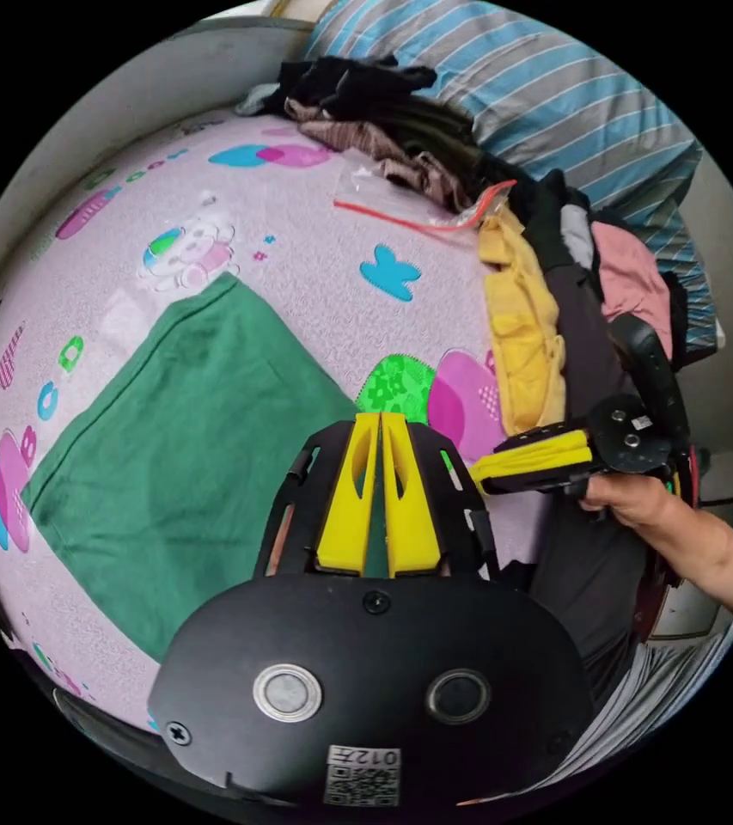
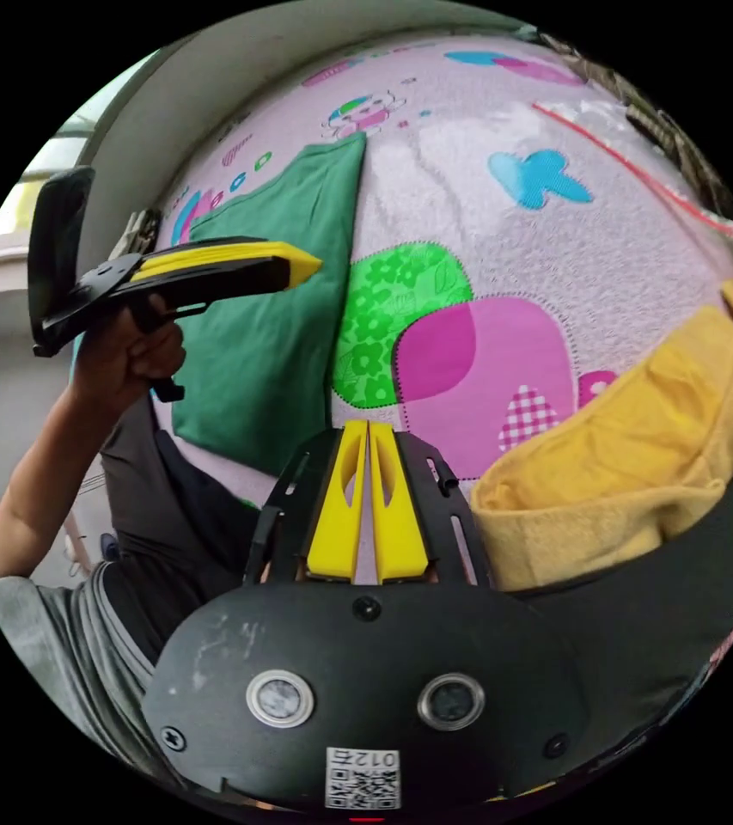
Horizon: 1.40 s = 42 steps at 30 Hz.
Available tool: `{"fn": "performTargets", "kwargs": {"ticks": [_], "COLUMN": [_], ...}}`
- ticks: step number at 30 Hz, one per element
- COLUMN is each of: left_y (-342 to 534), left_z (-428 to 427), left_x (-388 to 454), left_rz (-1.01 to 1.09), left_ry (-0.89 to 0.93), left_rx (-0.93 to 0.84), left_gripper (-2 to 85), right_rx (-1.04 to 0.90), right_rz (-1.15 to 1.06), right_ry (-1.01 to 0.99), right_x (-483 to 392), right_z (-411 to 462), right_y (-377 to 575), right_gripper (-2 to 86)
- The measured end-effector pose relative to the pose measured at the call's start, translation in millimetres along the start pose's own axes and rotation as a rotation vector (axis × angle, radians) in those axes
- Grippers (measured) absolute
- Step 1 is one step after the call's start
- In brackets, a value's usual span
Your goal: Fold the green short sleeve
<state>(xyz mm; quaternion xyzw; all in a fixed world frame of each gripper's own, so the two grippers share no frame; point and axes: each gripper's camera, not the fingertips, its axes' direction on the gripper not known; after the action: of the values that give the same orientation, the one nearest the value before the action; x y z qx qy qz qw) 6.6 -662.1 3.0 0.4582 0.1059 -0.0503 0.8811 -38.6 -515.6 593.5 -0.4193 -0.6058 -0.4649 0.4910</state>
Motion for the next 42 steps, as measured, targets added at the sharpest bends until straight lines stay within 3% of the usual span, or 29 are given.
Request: {"fn": "performTargets", "kwargs": {"ticks": [6,14,17,25,28,30,34,38,42], "left_y": [63,125,135,152,155,163,181,186,187], "left_z": [-77,-86,-83,-113,-141,-169,-218,-230,-238], "left_x": [-18,-56,-68,-81,-109,-137,-229,-296,-338], "left_rz": [-0.089,-0.168,-0.176,-0.123,-0.191,-0.304,-0.561,-0.644,-0.648], "left_ry": [-0.199,-0.411,-0.430,-0.501,-0.367,-0.256,-0.045,0.129,0.219], "left_rx": [0.131,0.001,-0.039,0.055,0.038,0.132,0.245,0.219,0.190], "left_gripper": [0.2,0.6,0.7,0.9,1.2,1.5,3.9,8.0,10.7], "right_rx": [0.086,-0.082,-0.097,-0.060,-0.016,0.009,0.127,0.110,0.131], "right_rz": [-0.239,-0.469,-0.506,-0.609,-0.613,-0.568,-0.314,-0.061,0.059], "right_ry": [0.064,0.526,0.563,0.608,0.549,0.434,0.099,-0.335,-0.373], "right_x": [-85,-167,-174,-180,-165,-147,-75,14,57], "right_z": [-1,75,85,92,82,65,12,0,5], "right_y": [-21,-58,-62,-67,-70,-79,-126,-186,-217], "right_gripper": [-0.8,-1.0,-1.0,-0.8,-0.8,-0.6,2.1,8.6,9.5]}}
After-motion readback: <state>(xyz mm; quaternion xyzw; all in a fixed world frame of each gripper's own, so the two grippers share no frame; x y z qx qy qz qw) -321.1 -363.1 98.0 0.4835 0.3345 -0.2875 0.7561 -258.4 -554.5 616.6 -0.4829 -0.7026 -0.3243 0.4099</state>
